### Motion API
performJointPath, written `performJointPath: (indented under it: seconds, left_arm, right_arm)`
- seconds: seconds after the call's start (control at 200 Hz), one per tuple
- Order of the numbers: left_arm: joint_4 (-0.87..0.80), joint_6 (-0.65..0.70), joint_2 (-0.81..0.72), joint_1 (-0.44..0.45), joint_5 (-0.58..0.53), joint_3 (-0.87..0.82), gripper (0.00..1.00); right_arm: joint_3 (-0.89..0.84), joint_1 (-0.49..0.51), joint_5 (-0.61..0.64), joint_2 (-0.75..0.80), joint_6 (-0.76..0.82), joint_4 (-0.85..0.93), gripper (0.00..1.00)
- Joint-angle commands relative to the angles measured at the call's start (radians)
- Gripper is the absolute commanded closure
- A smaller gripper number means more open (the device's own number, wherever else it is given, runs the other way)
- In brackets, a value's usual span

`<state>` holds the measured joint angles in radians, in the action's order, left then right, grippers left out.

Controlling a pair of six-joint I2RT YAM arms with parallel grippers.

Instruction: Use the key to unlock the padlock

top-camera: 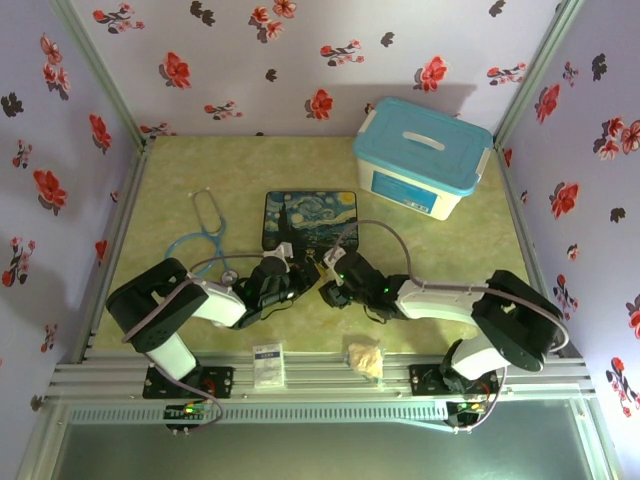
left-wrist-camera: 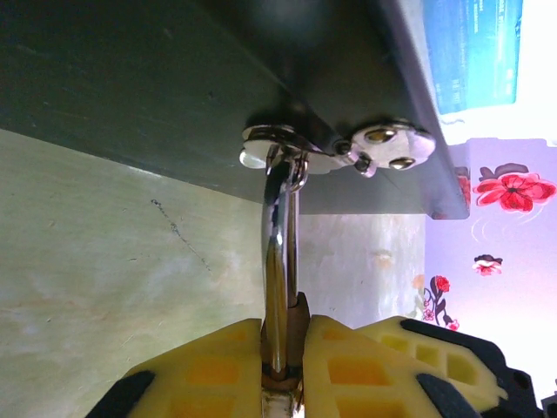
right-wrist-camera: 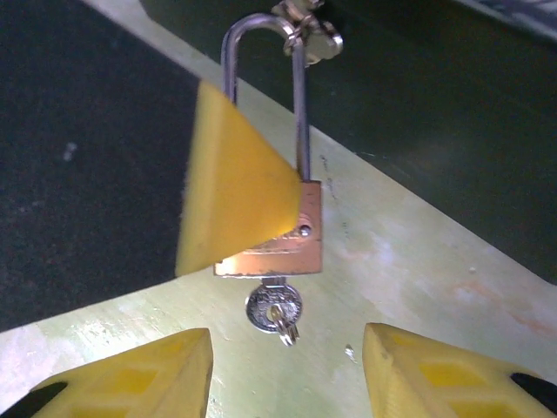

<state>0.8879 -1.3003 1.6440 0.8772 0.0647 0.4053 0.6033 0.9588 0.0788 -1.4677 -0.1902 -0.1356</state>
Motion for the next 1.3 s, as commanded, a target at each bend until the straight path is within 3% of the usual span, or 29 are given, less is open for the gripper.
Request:
performJointPath:
  seconds: [0.0,0.175,0.35,0.555,0.68,0.805,0.93,1.055,1.29]
  left_arm:
    - [0.038,0.010,-0.033,0.008,0.018,0.031,1.00]
    - [0.055,-0.013,-0.026,0.008,0.029,0.035,1.00]
    - [0.054,-0.020,-0.033,0.009,0.030,0.028,1.00]
    - [0.043,-0.016,-0.044,0.009,0.035,0.023,1.00]
    - [0.044,-0.012,-0.039,0.005,0.039,0.017,1.00]
    - [0.039,0.006,-0.028,-0.001,0.050,0.010,1.00]
    - [0.044,0.007,-0.016,-0.001,0.055,0.008,1.00]
    - [0.043,0.015,-0.015,-0.003,0.057,0.006,1.00]
    - [0.007,0.043,-0.026,-0.026,0.057,-0.011,1.00]
  right_arm:
    - [0.029,0.011,0.024,-0.032,0.062,-0.053,0.52]
    - [0.066,0.061,0.098,-0.089,0.100,-0.053,0.56]
    - [0.114,0.103,0.235,-0.153,0.113,-0.026,0.68]
    - [0.102,0.102,0.234,-0.162,0.076,-0.065,0.86]
    - [0.054,0.085,0.110,-0.137,0.045,-0.141,0.91]
    - [-0.015,0.005,-0.117,-0.110,-0.045,-0.279,0.92]
    - [-0.065,-0.052,-0.240,-0.105,-0.112,-0.413,0.93]
    - [-0.106,-0.102,-0.341,-0.108,-0.165,-0.500,0.93]
    - [-0.145,-0.151,-0.421,-0.114,-0.230,-0.555,0.90]
